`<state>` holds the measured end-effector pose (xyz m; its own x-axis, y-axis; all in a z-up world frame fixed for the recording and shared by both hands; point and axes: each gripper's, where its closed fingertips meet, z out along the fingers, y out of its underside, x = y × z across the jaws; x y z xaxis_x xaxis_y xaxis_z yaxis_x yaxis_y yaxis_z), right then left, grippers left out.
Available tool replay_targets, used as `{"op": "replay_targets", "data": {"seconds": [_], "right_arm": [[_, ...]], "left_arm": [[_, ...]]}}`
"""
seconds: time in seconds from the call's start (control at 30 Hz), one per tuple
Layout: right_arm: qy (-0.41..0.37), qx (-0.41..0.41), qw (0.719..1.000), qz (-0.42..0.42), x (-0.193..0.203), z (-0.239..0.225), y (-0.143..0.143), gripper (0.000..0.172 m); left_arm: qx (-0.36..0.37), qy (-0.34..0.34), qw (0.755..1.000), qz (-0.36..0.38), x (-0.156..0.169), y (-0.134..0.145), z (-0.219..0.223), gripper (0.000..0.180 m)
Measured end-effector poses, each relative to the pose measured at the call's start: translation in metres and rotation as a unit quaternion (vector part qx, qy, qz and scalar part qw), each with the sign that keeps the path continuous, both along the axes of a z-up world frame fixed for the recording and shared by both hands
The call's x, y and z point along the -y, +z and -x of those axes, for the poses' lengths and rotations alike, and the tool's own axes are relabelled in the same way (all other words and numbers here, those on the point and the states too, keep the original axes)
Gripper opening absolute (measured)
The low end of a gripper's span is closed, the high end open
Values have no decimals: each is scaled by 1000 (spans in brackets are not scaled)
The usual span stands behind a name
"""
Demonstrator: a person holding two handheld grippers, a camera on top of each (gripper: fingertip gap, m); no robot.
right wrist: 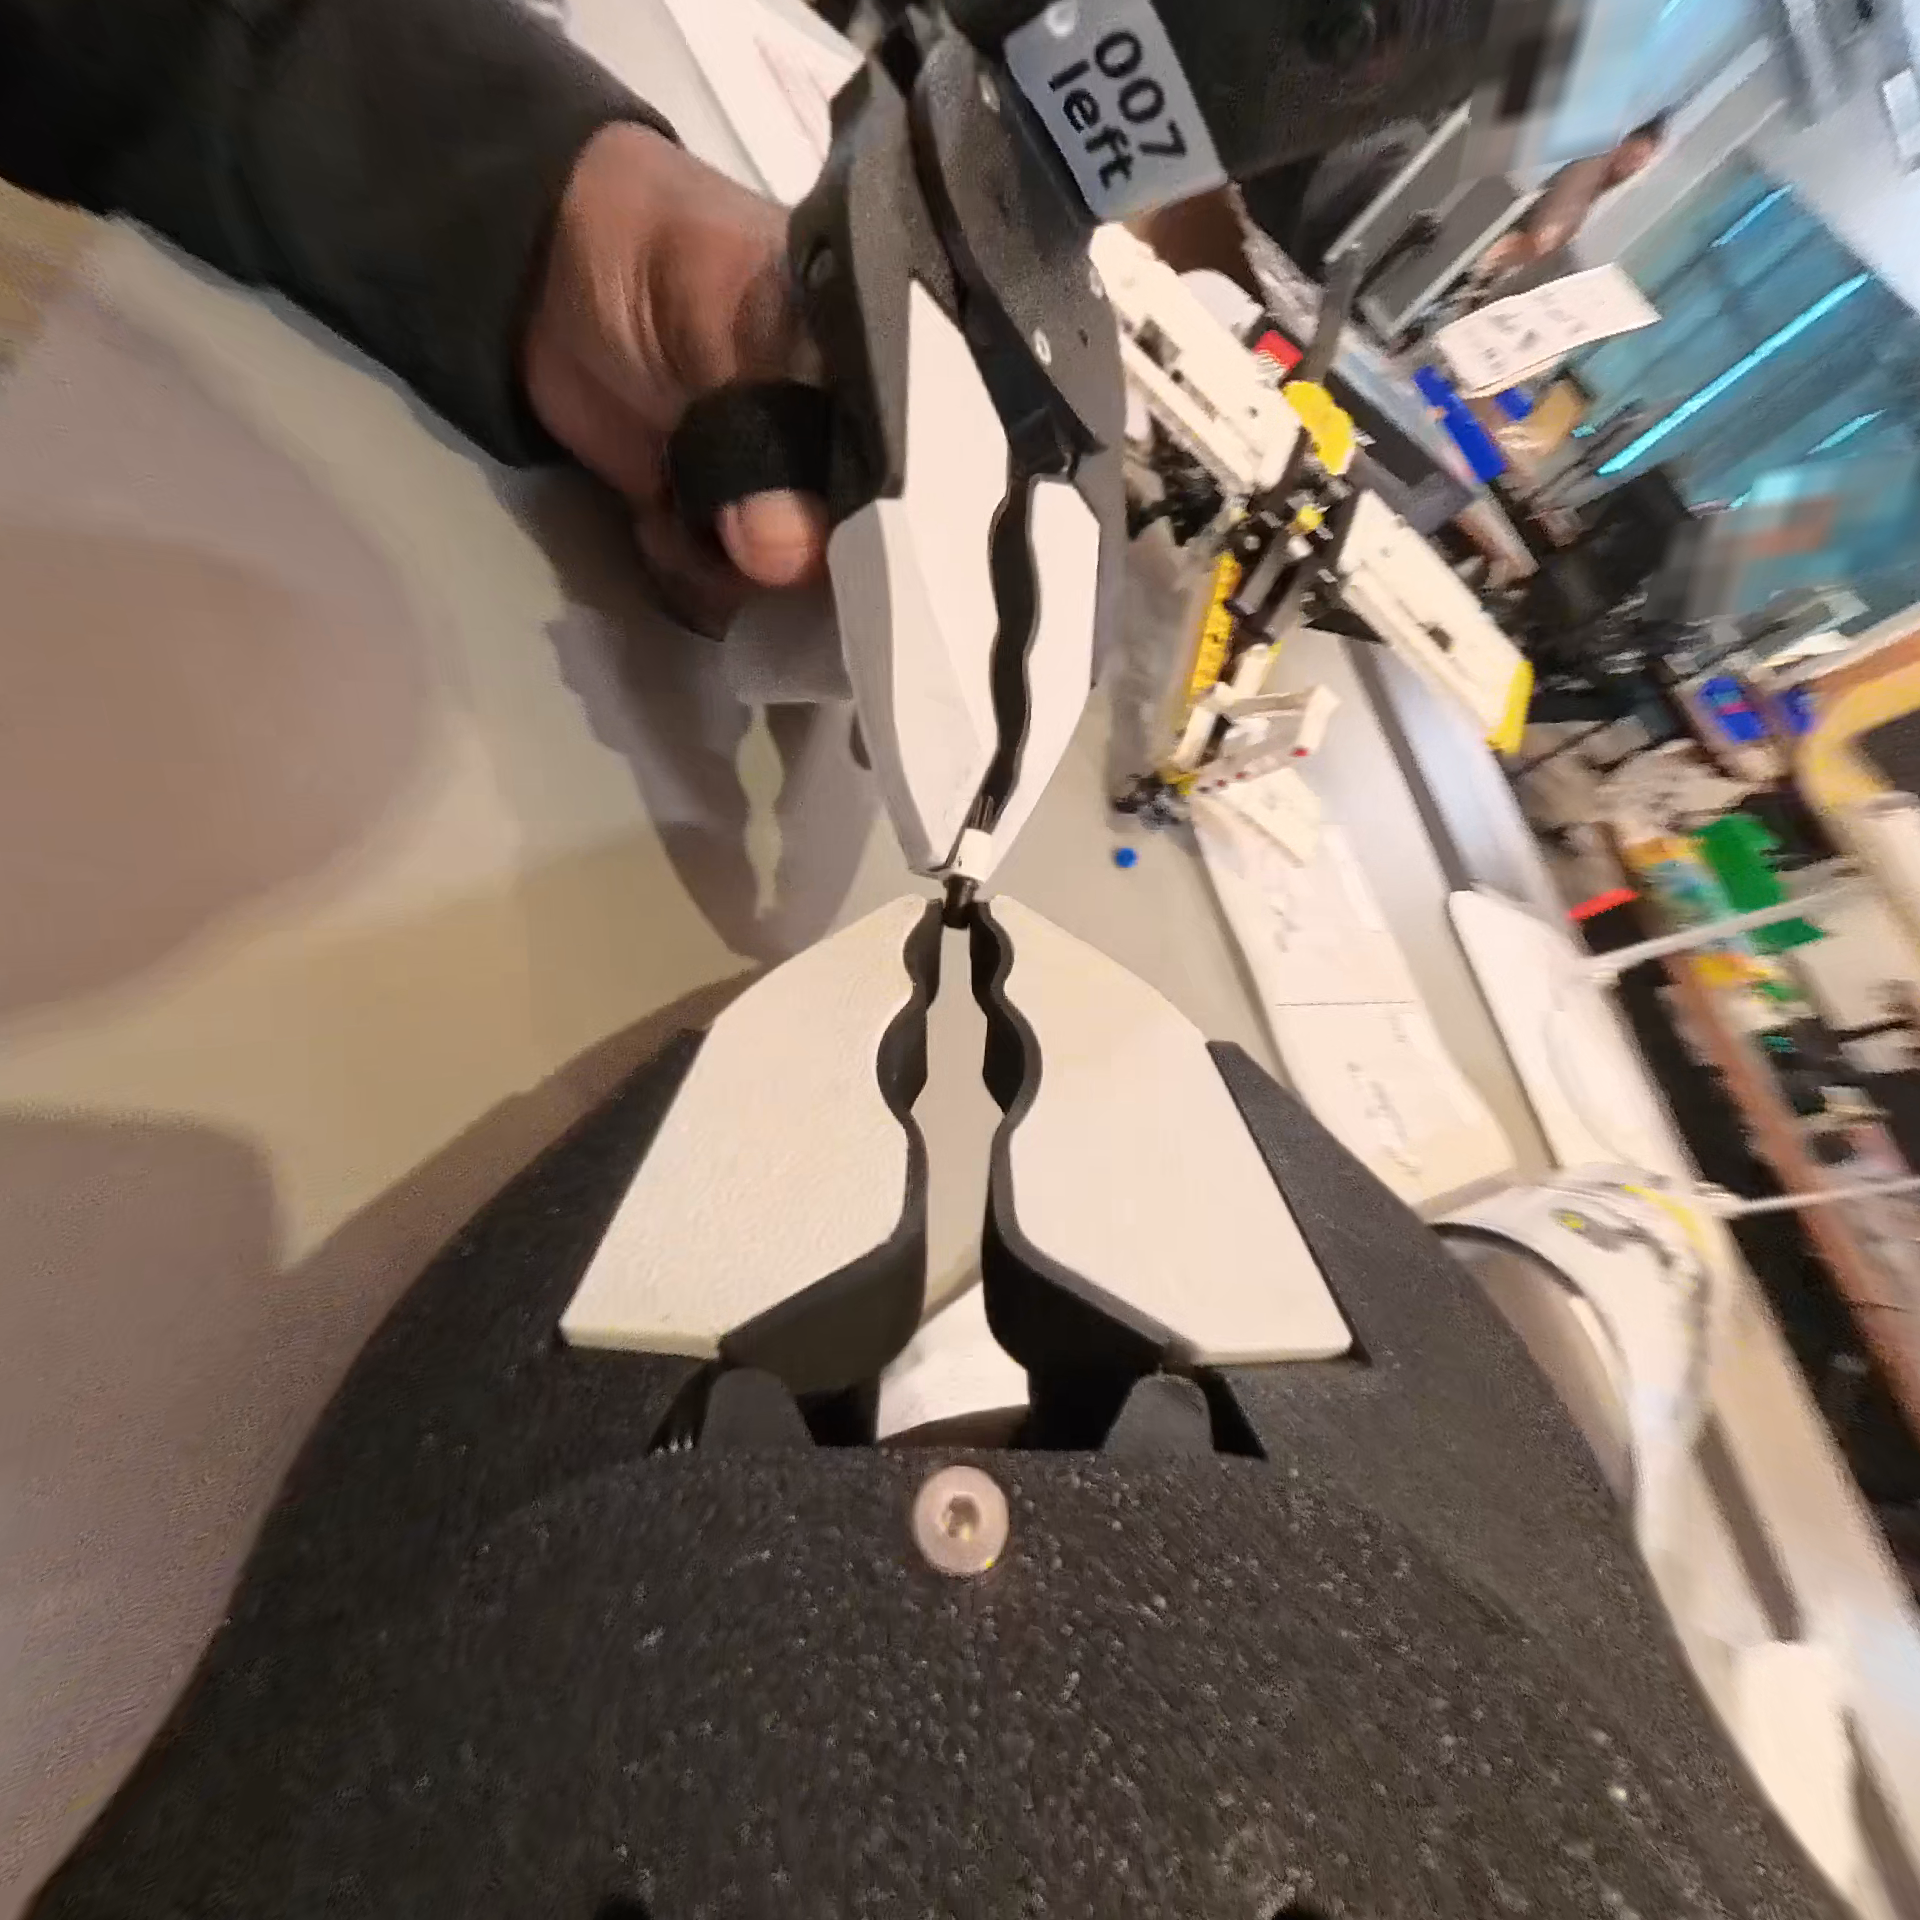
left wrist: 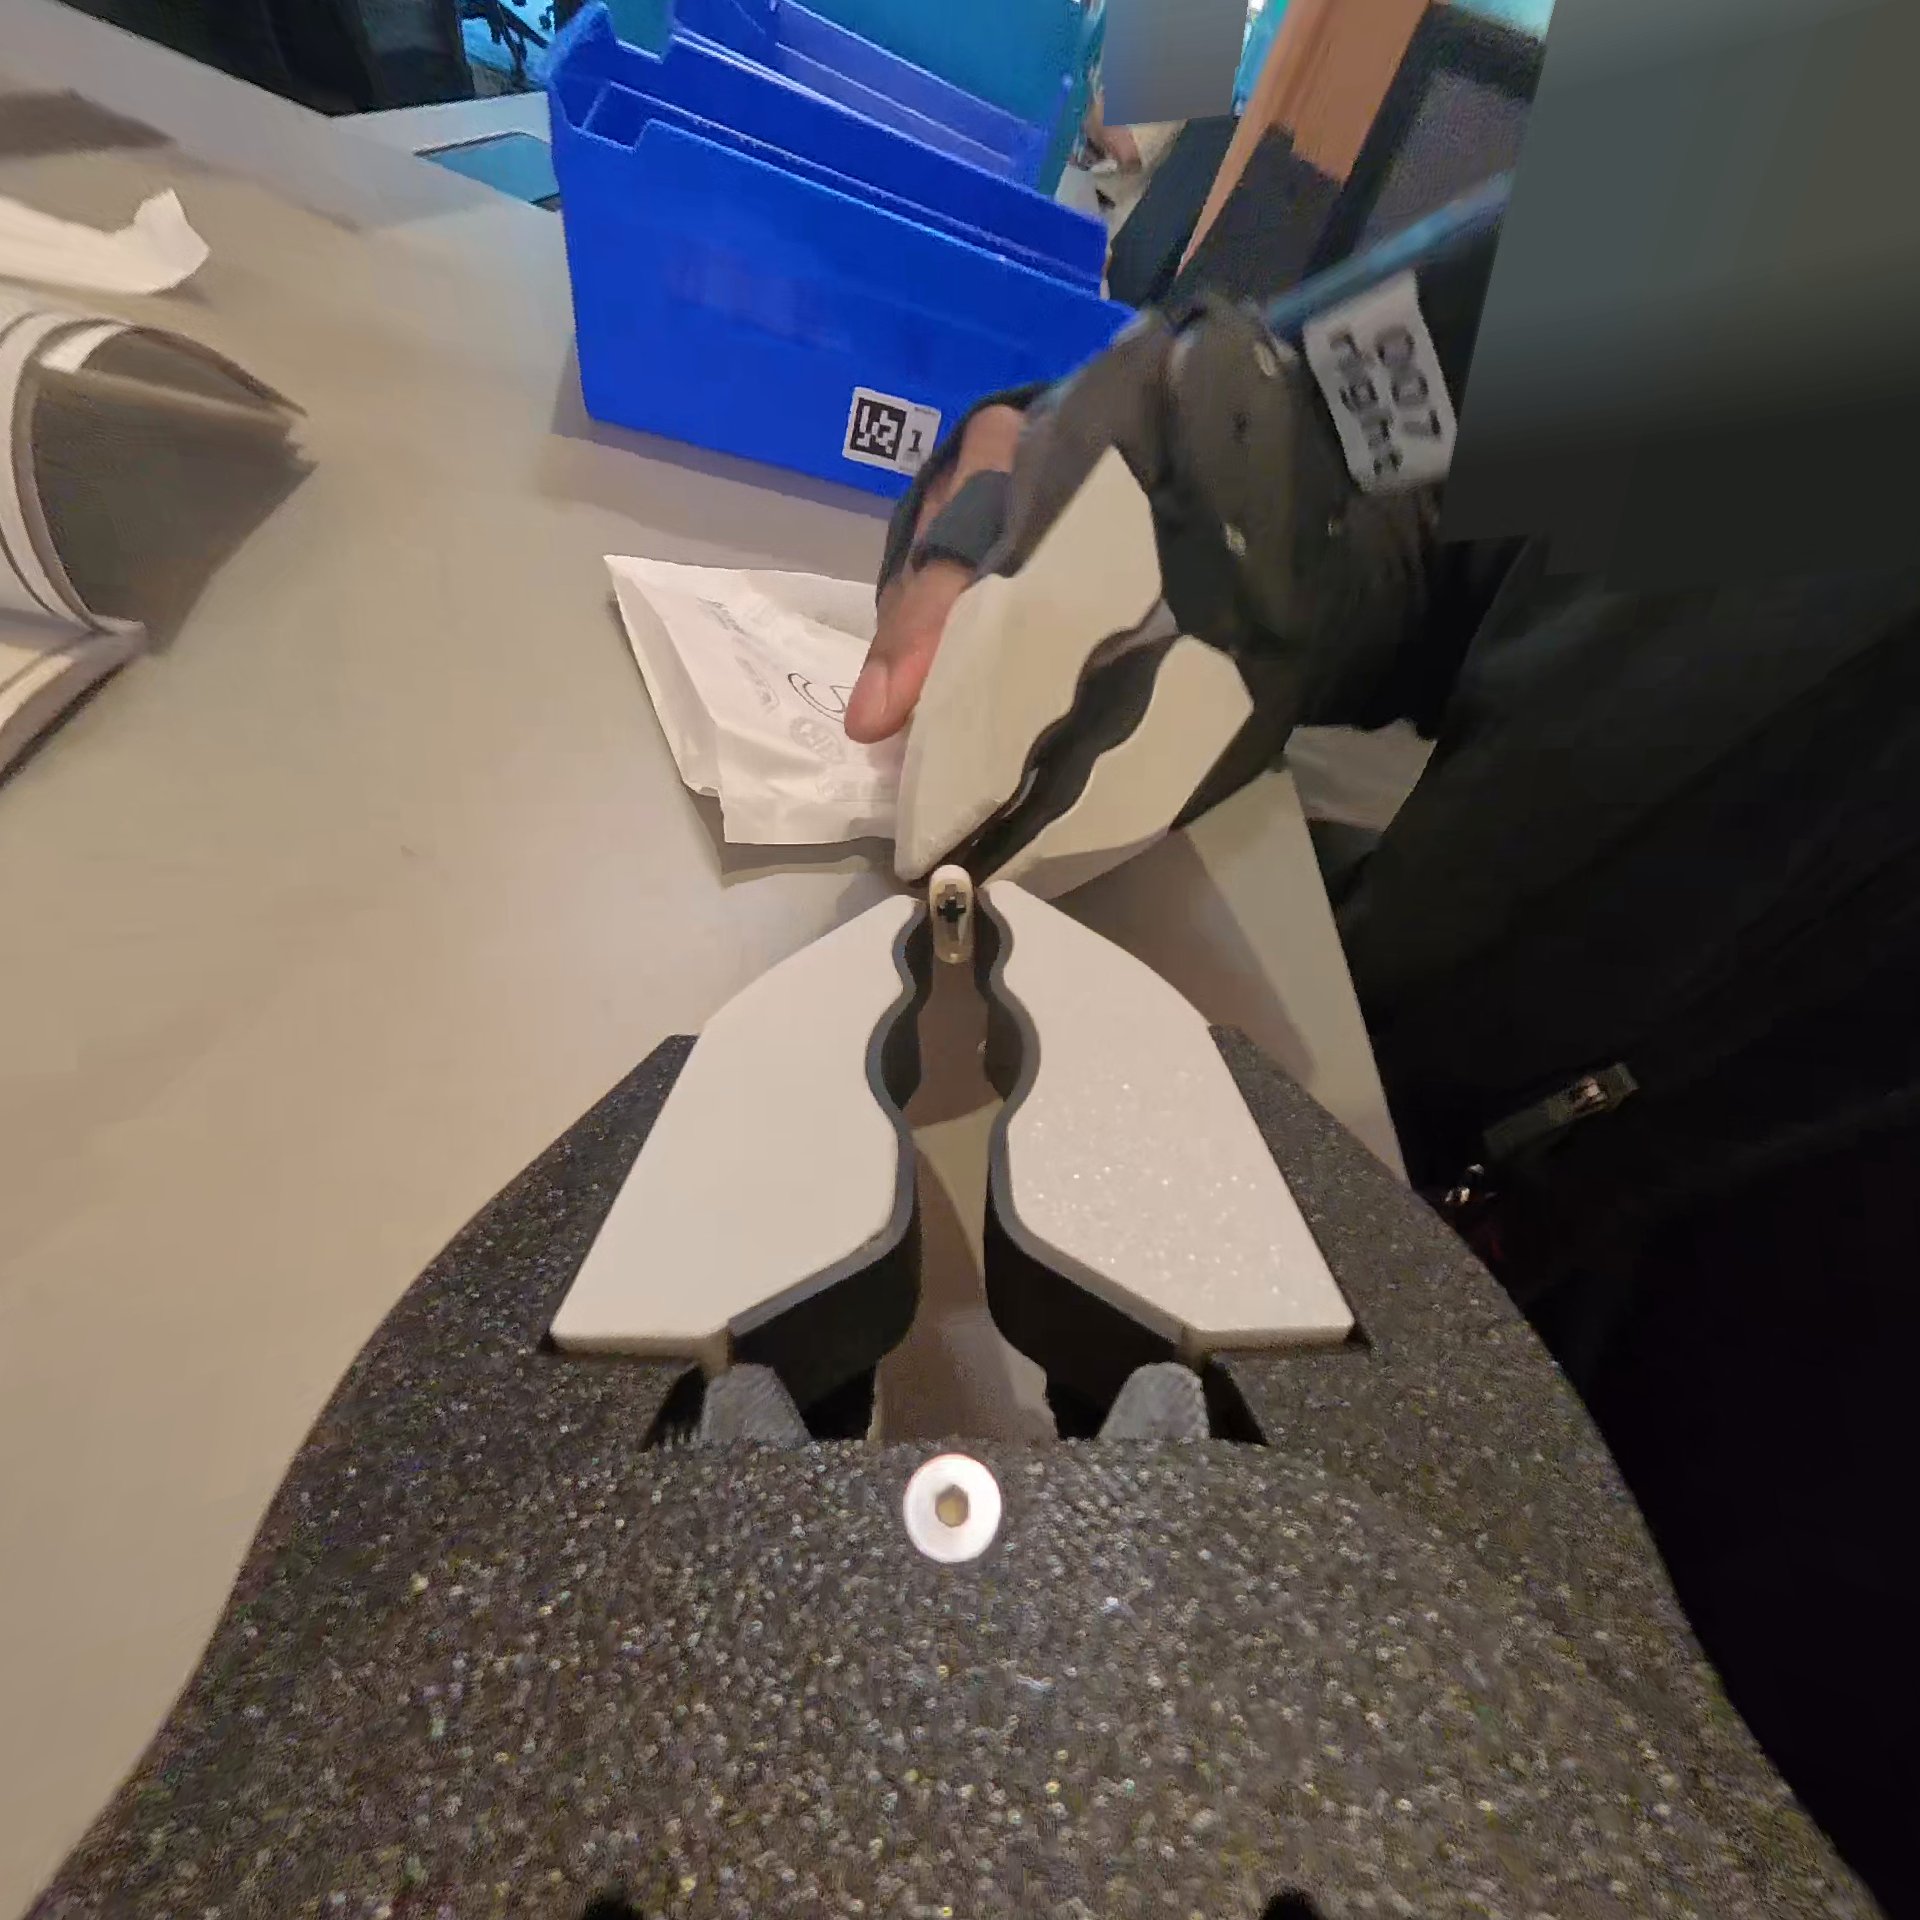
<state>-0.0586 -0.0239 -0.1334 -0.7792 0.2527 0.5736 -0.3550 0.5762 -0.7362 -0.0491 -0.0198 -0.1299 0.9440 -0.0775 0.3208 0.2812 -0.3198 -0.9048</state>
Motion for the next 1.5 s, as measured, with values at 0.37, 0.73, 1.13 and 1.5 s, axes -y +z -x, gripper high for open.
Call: {"op": "replay_targets", "data": {"seconds": [0.37,0.73,1.13,1.5], "right_arm": [[-80,-70,993,-57,-3,19,-8,8],[-119,-35,988,-93,-6,27,-20,6],[-141,-42,983,-110,-10,32,-24,4],[-144,-84,980,-104,-10,32,-13,2]], "left_arm": [[41,41,998,13,-8,-4,10,8],[-38,73,996,43,-12,-13,12,8],[-61,103,991,61,-15,-18,17,8],[-12,89,996,19,-12,-7,16,9]]}}
